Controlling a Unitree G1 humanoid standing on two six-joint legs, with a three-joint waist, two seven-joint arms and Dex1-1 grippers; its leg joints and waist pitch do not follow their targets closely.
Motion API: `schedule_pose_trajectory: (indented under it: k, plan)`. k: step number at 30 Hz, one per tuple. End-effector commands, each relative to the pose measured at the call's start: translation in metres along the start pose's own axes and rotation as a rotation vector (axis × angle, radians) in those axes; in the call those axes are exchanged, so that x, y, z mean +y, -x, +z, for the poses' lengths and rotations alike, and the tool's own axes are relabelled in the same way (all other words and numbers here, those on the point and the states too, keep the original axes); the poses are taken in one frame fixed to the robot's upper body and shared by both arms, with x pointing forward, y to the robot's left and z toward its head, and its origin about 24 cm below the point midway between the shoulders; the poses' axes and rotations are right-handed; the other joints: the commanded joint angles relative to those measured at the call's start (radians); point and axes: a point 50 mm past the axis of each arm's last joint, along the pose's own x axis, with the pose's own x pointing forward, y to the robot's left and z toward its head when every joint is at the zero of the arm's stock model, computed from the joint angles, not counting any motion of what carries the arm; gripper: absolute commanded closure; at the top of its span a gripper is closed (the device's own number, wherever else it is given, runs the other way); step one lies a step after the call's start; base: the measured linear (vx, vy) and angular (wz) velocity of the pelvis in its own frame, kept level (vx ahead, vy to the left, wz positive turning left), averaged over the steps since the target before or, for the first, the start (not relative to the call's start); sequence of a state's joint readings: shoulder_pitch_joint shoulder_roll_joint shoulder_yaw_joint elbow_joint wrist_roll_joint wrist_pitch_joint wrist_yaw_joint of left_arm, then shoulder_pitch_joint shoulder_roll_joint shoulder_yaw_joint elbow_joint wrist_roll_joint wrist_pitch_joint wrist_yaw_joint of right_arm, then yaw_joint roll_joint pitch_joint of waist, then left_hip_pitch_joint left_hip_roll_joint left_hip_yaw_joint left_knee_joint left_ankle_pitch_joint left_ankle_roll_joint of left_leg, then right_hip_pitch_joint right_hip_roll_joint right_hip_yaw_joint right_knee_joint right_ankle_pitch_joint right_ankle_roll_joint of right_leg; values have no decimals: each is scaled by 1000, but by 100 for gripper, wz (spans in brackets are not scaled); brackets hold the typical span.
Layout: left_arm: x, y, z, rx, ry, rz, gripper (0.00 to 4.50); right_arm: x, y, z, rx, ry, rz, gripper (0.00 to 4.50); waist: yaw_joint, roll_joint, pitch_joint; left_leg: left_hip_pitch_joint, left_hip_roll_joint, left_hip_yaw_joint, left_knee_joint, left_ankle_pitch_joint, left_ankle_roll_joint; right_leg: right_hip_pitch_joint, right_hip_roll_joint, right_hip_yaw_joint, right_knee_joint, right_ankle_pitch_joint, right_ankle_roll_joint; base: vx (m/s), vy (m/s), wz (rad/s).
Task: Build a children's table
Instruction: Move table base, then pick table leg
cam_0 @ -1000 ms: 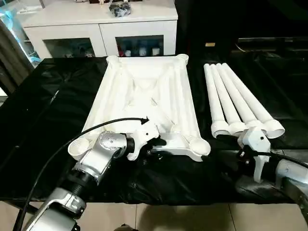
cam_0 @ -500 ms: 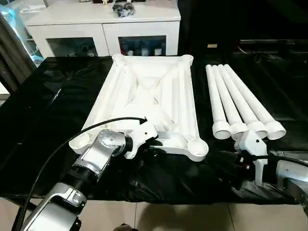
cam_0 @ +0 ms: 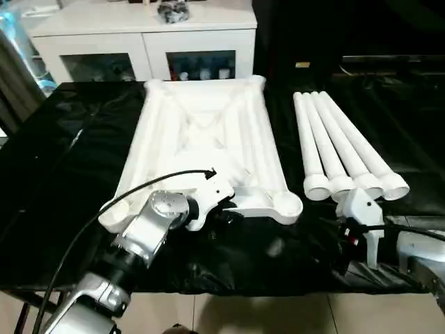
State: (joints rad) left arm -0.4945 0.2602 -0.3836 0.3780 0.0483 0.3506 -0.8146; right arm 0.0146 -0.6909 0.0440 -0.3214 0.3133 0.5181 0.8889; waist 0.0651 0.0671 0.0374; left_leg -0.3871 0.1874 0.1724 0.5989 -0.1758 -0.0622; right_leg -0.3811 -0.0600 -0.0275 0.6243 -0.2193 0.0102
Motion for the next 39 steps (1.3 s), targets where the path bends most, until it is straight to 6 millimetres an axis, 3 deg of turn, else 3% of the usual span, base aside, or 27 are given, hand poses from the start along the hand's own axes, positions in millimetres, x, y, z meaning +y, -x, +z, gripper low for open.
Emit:
schedule_pose_trajectory:
  k: [1, 9, 13, 27, 30, 35, 36, 39]
  plan:
    - [-1, 3, -10, 43, 31, 70, 368, 1, -1, 4, -7, 26, -7, 0, 4, -28, -48, 11, 36, -16, -67, -189, 73, 34, -71, 32, -94, -215, -186, 0, 0, 0]
    - [-16, 7, -6, 51, 60, 159, 368, -1, -1, 4, -2, 32, -30, 0, -7, -28, -46, 10, 37, -17, -69, -198, 74, 33, -69, 32, -99, -232, -180, 0, 0, 0]
    - [-24, 14, -14, 115, 94, 222, 368, 2, -2, 4, -7, 28, -44, 0, -11, -19, -45, 10, 37, -19, -71, -207, 74, 33, -68, 31, -102, -228, -181, 0, 0, 0]
    - [-37, 13, -10, 83, 81, 245, 372, 7, -3, 1, -10, 11, -59, 0, -16, -20, -47, 10, 36, -20, -73, -209, 77, 34, -66, 28, -103, -206, -175, 0, 0, 0]
    - [-39, 13, -3, 31, 92, 217, 302, 7, -1, 1, -6, 7, -61, 0, -14, -16, -48, 10, 36, -19, -72, -203, 78, 34, -67, 29, -103, -197, -177, 0, 0, 0]
    - [-41, 17, 5, -14, 59, 183, 258, 5, 3, 4, -17, 5, -76, 0, -10, -17, -50, 10, 38, -19, -69, -181, 87, 35, -67, 28, -99, -150, -187, 0, 0, 0]
    - [-41, 18, 6, -17, 58, 178, 258, 5, 4, 5, -20, 4, -78, 0, -8, -8, -50, 11, 38, -20, -70, -181, 87, 35, -68, 27, -98, -148, -189, 0, 0, 0]
    - [-41, 28, 14, -55, 63, 136, 256, 0, 8, 13, -54, -9, -91, 0, -2, -11, -50, 12, 40, -20, -72, -182, 85, 36, -68, 27, -97, -140, -194, 0, 0, 0]
